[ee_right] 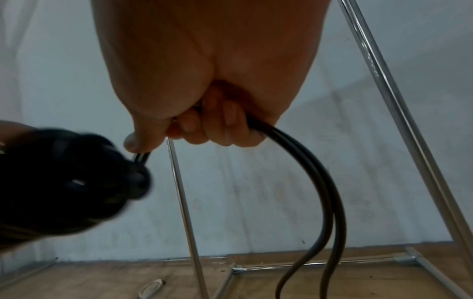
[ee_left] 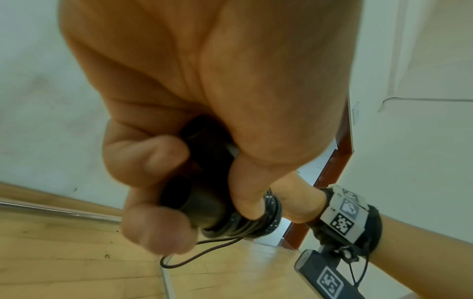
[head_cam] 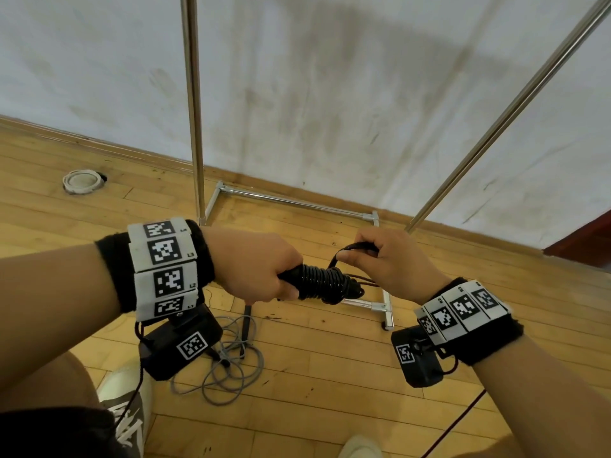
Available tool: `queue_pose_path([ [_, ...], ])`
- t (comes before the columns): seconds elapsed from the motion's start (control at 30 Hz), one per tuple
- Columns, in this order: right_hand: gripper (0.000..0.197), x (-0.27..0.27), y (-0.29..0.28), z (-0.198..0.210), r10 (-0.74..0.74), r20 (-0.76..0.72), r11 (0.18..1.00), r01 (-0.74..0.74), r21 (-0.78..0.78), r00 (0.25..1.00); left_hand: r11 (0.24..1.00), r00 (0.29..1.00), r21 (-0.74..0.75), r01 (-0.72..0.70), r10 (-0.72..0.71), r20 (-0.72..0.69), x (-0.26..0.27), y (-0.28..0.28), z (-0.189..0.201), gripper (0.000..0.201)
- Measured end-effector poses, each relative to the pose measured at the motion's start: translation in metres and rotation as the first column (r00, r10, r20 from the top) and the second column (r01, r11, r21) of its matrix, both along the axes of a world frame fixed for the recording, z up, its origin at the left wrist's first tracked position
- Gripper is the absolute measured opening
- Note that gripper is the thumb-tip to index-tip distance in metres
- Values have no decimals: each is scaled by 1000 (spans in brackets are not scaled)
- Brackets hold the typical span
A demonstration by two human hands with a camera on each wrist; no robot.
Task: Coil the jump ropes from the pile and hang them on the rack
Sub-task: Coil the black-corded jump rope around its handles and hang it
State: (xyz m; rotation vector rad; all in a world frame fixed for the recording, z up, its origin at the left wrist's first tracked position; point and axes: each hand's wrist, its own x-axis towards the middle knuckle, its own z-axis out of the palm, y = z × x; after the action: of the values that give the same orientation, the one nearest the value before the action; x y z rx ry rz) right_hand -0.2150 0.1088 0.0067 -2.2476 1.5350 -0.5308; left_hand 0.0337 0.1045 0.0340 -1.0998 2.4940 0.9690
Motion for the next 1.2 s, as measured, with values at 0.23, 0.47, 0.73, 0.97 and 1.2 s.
queue_pose_path([
  [0.23, 30, 14, 8, 14, -22, 270, 995, -6, 104, 963, 973, 995, -211, -89, 95, 20, -3, -15, -4, 15],
  [0.47, 24, 22, 15, 16, -139, 647, 932, -122, 342, 750, 927, 920, -191, -323, 260, -294, 0, -31, 1, 11],
  [0.73, 40, 26, 19, 0, -158, 683, 940, -102, 324, 713, 947, 824, -27, -320, 264, -501, 4, -25, 17, 11],
  [0.97, 33, 20, 13, -11, -89, 653, 923, -184, 339, 752, 974, 812, 45, -220, 209, -545, 9, -14, 24, 28],
  [1.2, 11, 5, 7, -12, -51, 620, 920, -206, 335, 783, 983, 867, 93, -155, 181, -465, 9, -10, 21, 11],
])
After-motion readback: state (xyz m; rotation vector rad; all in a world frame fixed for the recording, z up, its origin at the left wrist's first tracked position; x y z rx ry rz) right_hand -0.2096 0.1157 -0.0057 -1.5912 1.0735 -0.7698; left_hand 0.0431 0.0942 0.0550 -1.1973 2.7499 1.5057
